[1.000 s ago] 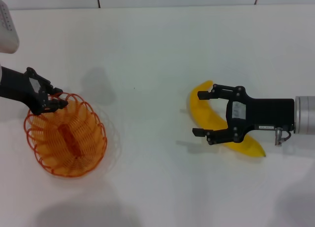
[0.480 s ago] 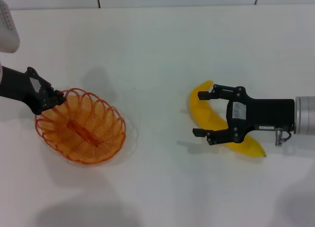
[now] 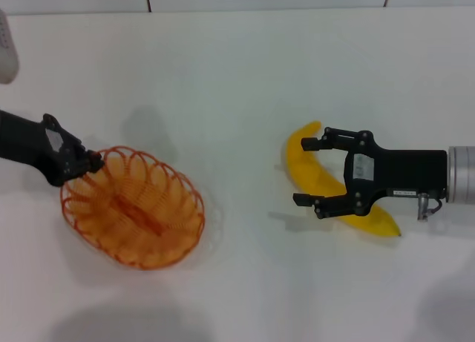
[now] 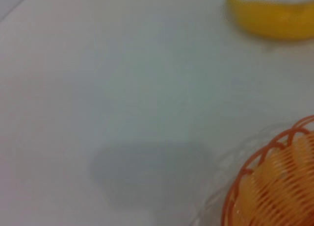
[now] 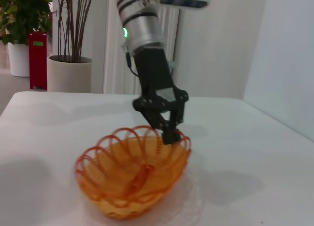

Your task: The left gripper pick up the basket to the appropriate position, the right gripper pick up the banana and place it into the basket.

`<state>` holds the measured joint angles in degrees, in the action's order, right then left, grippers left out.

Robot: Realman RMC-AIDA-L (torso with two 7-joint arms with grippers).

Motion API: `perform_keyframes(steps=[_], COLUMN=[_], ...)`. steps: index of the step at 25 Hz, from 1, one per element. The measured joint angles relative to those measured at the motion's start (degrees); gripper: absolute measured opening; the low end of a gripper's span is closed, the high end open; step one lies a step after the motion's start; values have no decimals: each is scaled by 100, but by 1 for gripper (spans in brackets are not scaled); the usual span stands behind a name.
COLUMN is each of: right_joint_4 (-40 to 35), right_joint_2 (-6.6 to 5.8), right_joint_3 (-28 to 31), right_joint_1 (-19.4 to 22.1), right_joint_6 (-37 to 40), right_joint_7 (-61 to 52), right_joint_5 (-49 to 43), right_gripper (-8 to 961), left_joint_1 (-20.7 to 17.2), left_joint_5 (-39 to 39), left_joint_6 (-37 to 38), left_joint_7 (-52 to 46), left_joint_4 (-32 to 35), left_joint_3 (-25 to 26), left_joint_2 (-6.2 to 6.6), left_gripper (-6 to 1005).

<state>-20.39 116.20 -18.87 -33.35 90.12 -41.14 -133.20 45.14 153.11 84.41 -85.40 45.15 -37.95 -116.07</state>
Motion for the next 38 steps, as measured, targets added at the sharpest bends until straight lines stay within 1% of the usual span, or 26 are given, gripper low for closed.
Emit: perform_keyframes(steps=[3,6,9,13,19,23,30,33,36,38], right_joint_4=[0,0,0,-2,-9,-9,-9,-4,-1,0], right_joint_2=[0,0,-1,-7,1,7,9,13,15,16], right_joint_3=[11,21,25,36,42,42,42,42,47,49], right_joint_1=[26,47,49,56,13,6,-29,-57,-65,-56], right_joint_6=[7,8,6,4,1,-2,-3,-3,19,22], right_joint_7=[0,0,0,0,0,0,0,0,0,0], right_joint_5=[6,9,11,15,15,15,27,30,67,126], right_gripper=[888,888,888,888,888,888,888,888,888,888], left_joint_1=[-81,-186,-295,-316,-272,-121,256,309,294,292], left_joint_5=[-99,-286,-588,-635,-611,-763,-894,-796,-785,-820], left_joint_6=[421,621,739,689,173,16,-703,-1186,-1552,-1638], left_joint_7=[-22,-123,-366,-681,-1888,-2457,-2937,-3044,-3125,-3167], left_joint_4=[292,550,665,724,636,299,-739,-1090,-1214,-1230], left_joint_3=[146,275,286,288,278,278,222,196,197,197], left_joint_2=[3,-9,24,2,-16,-26,-34,-33,-33,-32], left_gripper=[69,64,60,56,54,54,54,54,53,53])
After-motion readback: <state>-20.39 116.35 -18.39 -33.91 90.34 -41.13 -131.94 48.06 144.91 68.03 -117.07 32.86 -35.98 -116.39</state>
